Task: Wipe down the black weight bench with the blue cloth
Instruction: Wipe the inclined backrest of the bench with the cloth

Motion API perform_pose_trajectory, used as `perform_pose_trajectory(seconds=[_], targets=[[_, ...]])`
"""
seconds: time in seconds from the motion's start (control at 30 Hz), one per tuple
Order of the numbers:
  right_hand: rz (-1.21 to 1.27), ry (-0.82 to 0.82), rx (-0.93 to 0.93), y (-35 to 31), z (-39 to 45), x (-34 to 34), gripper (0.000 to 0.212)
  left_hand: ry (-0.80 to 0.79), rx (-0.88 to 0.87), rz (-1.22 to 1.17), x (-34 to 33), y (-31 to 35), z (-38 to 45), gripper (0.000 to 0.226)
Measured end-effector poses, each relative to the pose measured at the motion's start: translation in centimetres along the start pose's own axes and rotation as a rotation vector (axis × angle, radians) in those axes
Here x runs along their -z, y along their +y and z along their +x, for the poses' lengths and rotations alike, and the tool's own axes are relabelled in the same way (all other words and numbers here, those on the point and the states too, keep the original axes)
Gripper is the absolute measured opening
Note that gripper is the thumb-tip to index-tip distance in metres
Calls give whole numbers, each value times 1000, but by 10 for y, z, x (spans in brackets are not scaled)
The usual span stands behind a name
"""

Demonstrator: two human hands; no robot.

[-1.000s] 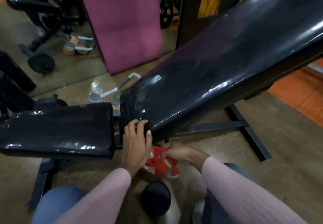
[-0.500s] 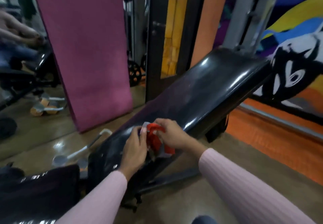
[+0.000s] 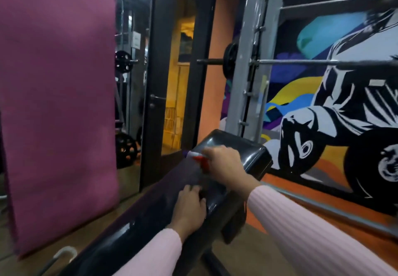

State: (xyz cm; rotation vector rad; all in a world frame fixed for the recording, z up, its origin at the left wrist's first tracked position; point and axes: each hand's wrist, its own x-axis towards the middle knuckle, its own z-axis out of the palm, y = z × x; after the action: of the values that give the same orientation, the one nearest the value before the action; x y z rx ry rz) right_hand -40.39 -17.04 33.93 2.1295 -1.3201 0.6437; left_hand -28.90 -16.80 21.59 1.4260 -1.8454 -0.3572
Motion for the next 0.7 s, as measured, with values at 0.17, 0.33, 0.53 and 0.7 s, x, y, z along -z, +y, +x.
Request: perform_pose_trajectory(seconds=[0.17, 0.33, 0.53, 0.7], targets=[[-165, -72, 104, 51, 8, -6, 32, -2, -53, 77, -4, 28, 35, 36], [-27, -394, 4, 61, -42, -32, 46, 193, -128, 94, -17, 23, 28, 33], [-132, -254, -94, 55, -33, -51, 54, 365, -244, 28, -48, 6, 23, 25], [-74, -256, -141, 57, -38, -73, 58, 415, -320, 19, -50, 0, 26, 27]])
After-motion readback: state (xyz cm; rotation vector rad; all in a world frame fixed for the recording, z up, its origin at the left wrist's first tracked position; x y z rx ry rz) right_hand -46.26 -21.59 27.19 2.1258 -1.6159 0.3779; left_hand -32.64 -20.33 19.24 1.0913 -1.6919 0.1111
